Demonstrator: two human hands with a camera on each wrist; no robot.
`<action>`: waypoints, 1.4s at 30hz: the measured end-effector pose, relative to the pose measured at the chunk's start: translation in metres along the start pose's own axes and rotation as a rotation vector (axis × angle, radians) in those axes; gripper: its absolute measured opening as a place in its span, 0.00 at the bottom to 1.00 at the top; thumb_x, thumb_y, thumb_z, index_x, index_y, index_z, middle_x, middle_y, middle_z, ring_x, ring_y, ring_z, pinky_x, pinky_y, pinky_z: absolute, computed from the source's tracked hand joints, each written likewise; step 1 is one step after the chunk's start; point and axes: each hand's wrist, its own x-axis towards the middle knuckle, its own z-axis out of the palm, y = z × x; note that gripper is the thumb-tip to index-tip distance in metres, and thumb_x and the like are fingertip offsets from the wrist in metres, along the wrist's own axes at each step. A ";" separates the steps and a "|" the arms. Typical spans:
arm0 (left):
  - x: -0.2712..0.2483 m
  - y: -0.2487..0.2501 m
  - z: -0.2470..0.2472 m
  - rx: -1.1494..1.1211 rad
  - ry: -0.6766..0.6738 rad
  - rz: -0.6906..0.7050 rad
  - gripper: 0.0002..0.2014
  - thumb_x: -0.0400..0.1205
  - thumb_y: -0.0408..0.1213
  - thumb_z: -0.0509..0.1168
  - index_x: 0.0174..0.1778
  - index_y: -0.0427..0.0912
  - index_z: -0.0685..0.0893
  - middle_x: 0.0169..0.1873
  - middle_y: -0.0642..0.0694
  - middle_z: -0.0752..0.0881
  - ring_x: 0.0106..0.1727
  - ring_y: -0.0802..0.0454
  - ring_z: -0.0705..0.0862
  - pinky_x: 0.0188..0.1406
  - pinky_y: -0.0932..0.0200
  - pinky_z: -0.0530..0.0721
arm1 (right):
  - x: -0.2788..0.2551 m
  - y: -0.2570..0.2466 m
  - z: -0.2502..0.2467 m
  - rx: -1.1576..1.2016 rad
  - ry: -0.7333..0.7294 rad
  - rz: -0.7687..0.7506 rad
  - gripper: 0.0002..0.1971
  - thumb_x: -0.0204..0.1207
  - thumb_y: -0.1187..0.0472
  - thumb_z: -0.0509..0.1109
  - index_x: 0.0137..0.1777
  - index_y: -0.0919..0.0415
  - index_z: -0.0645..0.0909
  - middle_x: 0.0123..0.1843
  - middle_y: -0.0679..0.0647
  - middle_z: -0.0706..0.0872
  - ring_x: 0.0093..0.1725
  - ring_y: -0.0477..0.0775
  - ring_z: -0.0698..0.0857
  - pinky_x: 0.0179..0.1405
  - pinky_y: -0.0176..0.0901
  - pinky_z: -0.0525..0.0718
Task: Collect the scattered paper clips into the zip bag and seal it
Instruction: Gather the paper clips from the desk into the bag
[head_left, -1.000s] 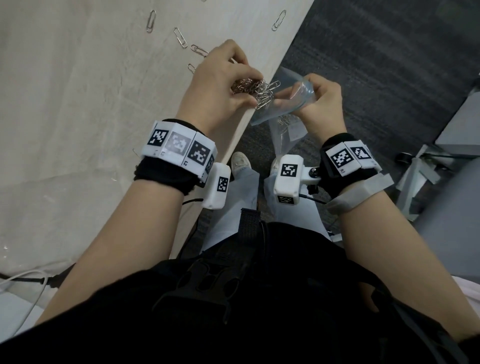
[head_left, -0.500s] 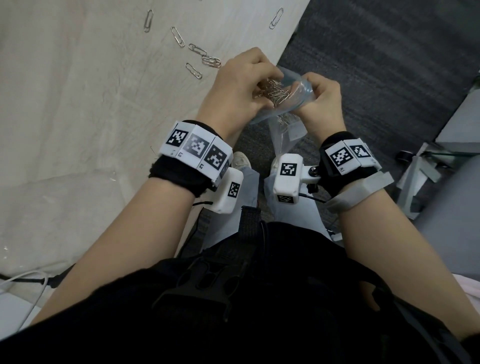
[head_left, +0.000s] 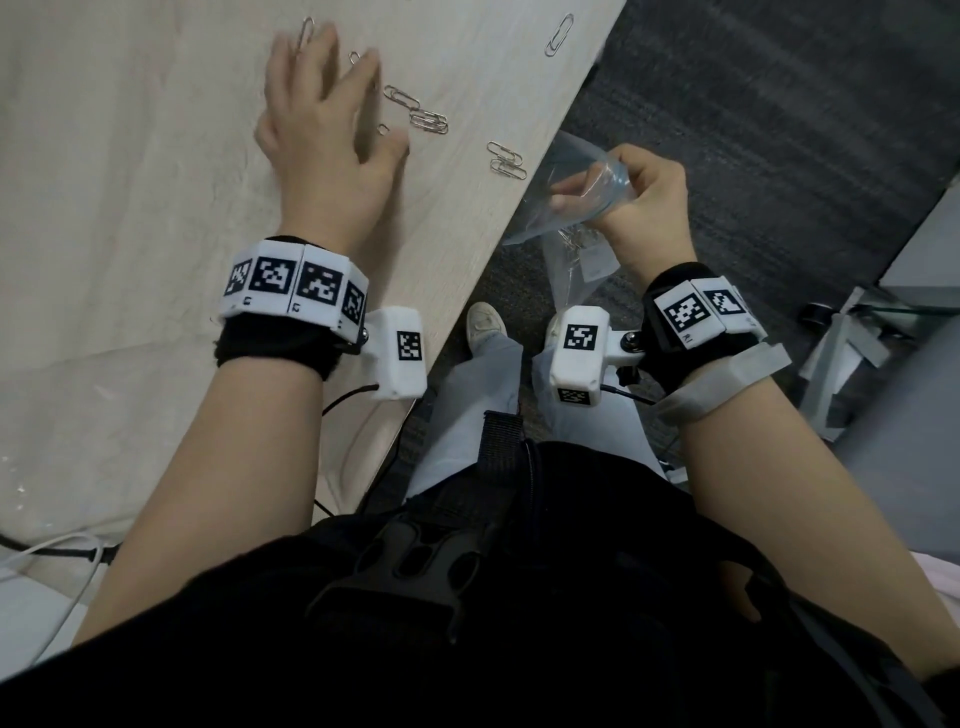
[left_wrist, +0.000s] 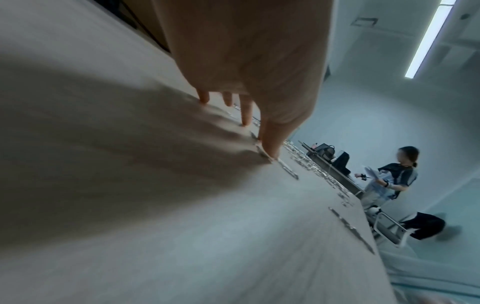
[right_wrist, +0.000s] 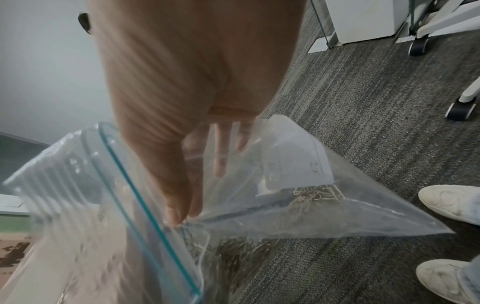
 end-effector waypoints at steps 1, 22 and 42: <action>0.000 -0.002 0.000 -0.005 -0.001 0.007 0.25 0.78 0.49 0.63 0.72 0.52 0.73 0.78 0.48 0.64 0.81 0.46 0.56 0.76 0.47 0.55 | 0.000 0.000 0.000 0.007 -0.001 0.002 0.14 0.60 0.66 0.82 0.26 0.49 0.82 0.41 0.70 0.89 0.41 0.57 0.86 0.42 0.46 0.86; 0.002 0.019 -0.010 -0.257 -0.260 0.132 0.33 0.63 0.42 0.81 0.65 0.48 0.79 0.60 0.53 0.69 0.49 0.58 0.73 0.43 0.75 0.78 | 0.001 0.001 0.001 -0.020 0.017 0.006 0.18 0.62 0.68 0.82 0.24 0.43 0.84 0.45 0.72 0.89 0.44 0.58 0.87 0.44 0.43 0.85; 0.005 0.067 0.026 -0.218 -0.258 0.303 0.07 0.72 0.31 0.72 0.44 0.40 0.88 0.47 0.42 0.83 0.40 0.54 0.80 0.41 0.59 0.79 | 0.000 -0.002 0.000 -0.015 0.011 0.022 0.14 0.60 0.68 0.81 0.28 0.51 0.80 0.28 0.42 0.84 0.31 0.39 0.81 0.32 0.32 0.79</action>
